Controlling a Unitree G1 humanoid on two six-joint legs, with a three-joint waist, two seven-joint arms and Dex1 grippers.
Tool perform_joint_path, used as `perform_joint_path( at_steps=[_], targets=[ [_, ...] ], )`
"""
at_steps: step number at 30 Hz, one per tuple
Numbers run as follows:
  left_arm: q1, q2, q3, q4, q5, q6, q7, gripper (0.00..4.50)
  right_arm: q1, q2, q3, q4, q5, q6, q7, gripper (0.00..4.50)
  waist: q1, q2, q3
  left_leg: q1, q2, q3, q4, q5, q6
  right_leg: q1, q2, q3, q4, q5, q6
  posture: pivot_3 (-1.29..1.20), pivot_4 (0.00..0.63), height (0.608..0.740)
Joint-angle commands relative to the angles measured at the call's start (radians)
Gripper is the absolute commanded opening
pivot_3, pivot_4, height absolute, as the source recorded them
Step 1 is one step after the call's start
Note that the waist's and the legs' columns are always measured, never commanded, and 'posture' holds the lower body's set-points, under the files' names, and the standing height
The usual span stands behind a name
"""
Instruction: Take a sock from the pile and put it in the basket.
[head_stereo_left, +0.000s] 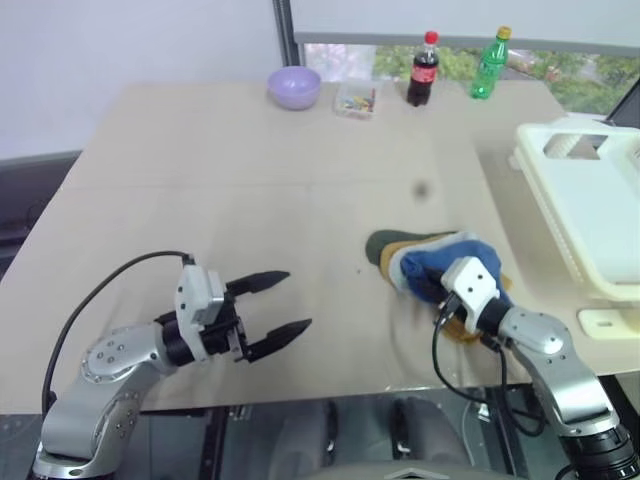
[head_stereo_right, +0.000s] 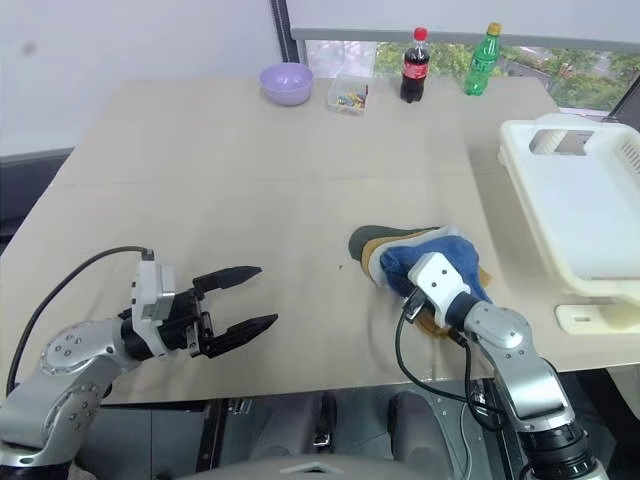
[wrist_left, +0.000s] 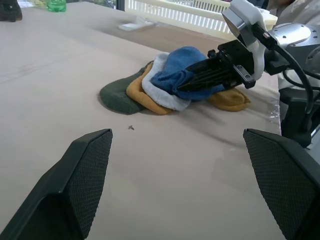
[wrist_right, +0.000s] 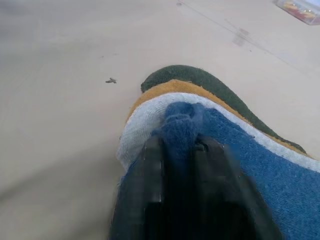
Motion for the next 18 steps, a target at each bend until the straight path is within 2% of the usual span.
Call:
perform_joint_path(
  at_steps=[1, 5, 6, 8, 9, 10, 12, 18],
  targets=[
    [0.001, -0.002, -0.002, -0.019, 0.006, -0.024, -0.002, 4.50, -0.011, 0.003, -0.002, -0.046, 0.013, 0.005, -0.006, 2.29, 0.000, 0.000, 0.000, 0.000, 0.000, 0.000, 0.000, 0.000, 0.000, 0.000, 0.000, 0.000, 0.000, 0.000, 0.000, 0.00, 0.150, 0.740],
    [0.004, -0.004, 0.000, -0.018, 0.008, -0.024, -0.003, 4.50, 0.000, -0.014, 0.000, -0.056, 0.038, 0.014, 0.024, 2.29, 0.000, 0.000, 0.000, 0.000, 0.000, 0.000, 0.000, 0.000, 0.000, 0.000, 0.000, 0.000, 0.000, 0.000, 0.000, 0.00, 0.150, 0.740],
    [0.007, -0.004, 0.001, -0.018, 0.009, -0.025, -0.004, 4.50, 0.002, -0.016, -0.003, -0.055, 0.036, 0.007, 0.023, 2.66, 0.000, 0.000, 0.000, 0.000, 0.000, 0.000, 0.000, 0.000, 0.000, 0.000, 0.000, 0.000, 0.000, 0.000, 0.000, 0.00, 0.150, 0.740],
    [0.009, -0.004, 0.002, -0.018, 0.009, -0.026, -0.005, 4.50, 0.001, -0.015, -0.007, -0.053, 0.038, 0.004, 0.019, 3.03, 0.000, 0.000, 0.000, 0.000, 0.000, 0.000, 0.000, 0.000, 0.000, 0.000, 0.000, 0.000, 0.000, 0.000, 0.000, 0.00, 0.150, 0.740],
    [0.012, -0.004, 0.004, -0.019, 0.009, -0.027, -0.005, 4.50, -0.001, -0.013, -0.009, -0.058, 0.040, 0.007, 0.016, 3.48, 0.000, 0.000, 0.000, 0.000, 0.000, 0.000, 0.000, 0.000, 0.000, 0.000, 0.000, 0.000, 0.000, 0.000, 0.000, 0.00, 0.150, 0.740],
    [0.014, -0.004, 0.006, -0.019, 0.008, -0.027, -0.005, 4.50, -0.004, -0.006, -0.013, -0.063, 0.041, 0.012, 0.004, 3.66, 0.000, 0.000, 0.000, 0.000, 0.000, 0.000, 0.000, 0.000, 0.000, 0.000, 0.000, 0.000, 0.000, 0.000, 0.000, 0.00, 0.150, 0.740],
    [0.018, -0.003, 0.008, -0.017, 0.008, -0.030, -0.006, 4.50, -0.006, -0.002, -0.017, -0.074, 0.051, 0.019, -0.001, 4.37, 0.000, 0.000, 0.000, 0.000, 0.000, 0.000, 0.000, 0.000, 0.000, 0.000, 0.000, 0.000, 0.000, 0.000, 0.000, 0.00, 0.150, 0.740],
    [0.027, -0.001, 0.012, -0.014, 0.008, -0.037, -0.007, 4.50, 0.014, -0.011, -0.029, -0.116, 0.095, 0.033, 0.010, 4.37, 0.000, 0.000, 0.000, 0.000, 0.000, 0.000, 0.000, 0.000, 0.000, 0.000, 0.000, 0.000, 0.000, 0.000, 0.000, 0.00, 0.150, 0.740]
  ],
)
